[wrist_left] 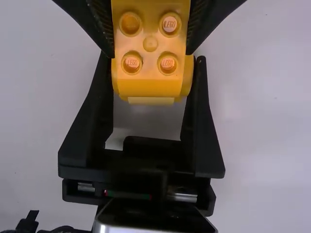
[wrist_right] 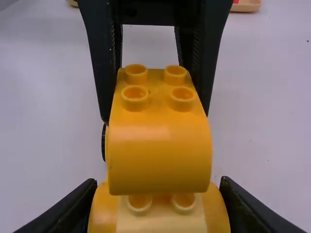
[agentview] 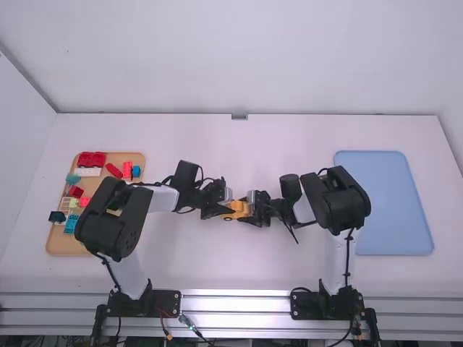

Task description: Assemble lego blocks to make yellow taxi

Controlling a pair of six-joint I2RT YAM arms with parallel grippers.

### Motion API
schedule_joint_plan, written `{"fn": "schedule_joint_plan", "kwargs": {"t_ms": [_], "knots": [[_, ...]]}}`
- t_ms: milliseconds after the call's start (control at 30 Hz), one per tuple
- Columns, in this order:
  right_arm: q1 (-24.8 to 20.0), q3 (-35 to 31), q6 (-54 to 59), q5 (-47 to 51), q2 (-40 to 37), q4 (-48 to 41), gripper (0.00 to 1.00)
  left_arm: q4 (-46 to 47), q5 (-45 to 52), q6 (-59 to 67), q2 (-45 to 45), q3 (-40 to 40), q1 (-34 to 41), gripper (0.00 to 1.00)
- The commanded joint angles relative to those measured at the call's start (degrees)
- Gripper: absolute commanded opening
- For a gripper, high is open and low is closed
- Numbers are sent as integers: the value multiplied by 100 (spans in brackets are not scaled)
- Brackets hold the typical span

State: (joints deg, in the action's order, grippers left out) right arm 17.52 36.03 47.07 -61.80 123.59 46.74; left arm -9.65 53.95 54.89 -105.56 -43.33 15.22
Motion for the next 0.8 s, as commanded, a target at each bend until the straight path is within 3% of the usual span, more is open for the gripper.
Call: {"fn": "schedule_joint_plan", "kwargs": {"t_ms": [0,767], "knots": [[17,-39,-28,157,92,-90,53,9,149,20,-74,90,11,2],[190,-44,-26,190,92,-61,51,-74,-68,-2,-76,151,59,2]]}}
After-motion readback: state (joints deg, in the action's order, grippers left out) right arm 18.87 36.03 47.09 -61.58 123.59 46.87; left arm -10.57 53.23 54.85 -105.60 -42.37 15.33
